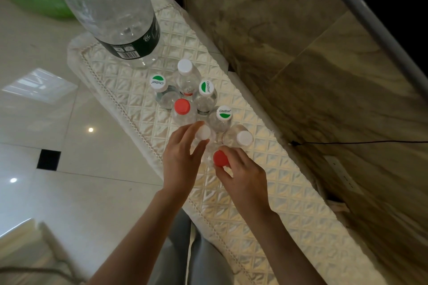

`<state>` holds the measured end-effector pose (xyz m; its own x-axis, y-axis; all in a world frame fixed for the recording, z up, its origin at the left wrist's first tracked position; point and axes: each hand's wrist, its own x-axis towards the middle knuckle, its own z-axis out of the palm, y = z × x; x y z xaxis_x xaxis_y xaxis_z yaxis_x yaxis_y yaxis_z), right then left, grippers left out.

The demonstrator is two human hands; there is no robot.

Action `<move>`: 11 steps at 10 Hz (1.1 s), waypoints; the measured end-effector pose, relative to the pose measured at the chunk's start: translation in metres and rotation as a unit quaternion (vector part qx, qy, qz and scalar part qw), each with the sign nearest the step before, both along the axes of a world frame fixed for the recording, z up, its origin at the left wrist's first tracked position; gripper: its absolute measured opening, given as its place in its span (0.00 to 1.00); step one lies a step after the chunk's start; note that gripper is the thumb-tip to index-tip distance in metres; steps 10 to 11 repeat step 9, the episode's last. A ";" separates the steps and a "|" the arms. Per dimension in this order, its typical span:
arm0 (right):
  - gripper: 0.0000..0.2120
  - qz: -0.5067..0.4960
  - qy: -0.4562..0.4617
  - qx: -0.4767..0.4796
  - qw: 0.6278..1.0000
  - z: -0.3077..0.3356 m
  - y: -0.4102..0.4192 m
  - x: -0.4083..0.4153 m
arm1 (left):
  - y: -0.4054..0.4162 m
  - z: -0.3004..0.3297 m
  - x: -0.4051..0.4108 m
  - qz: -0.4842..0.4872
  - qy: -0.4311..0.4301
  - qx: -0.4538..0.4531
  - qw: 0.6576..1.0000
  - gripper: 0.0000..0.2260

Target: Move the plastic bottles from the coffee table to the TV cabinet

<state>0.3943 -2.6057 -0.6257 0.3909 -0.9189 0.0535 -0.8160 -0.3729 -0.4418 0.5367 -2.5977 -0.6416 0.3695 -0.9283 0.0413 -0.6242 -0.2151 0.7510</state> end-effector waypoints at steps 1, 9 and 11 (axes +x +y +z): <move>0.19 0.002 0.001 0.013 1.000 -0.003 -0.001 0.001 | 0.001 -0.002 0.000 0.003 0.004 0.005 1.000 0.17; 0.22 0.007 0.040 0.168 0.985 0.060 0.009 -0.015 | 0.032 0.054 0.010 -0.055 -0.093 0.086 0.990 0.22; 0.22 0.007 0.040 0.168 0.985 0.060 0.009 -0.015 | 0.032 0.054 0.010 -0.055 -0.093 0.086 0.990 0.22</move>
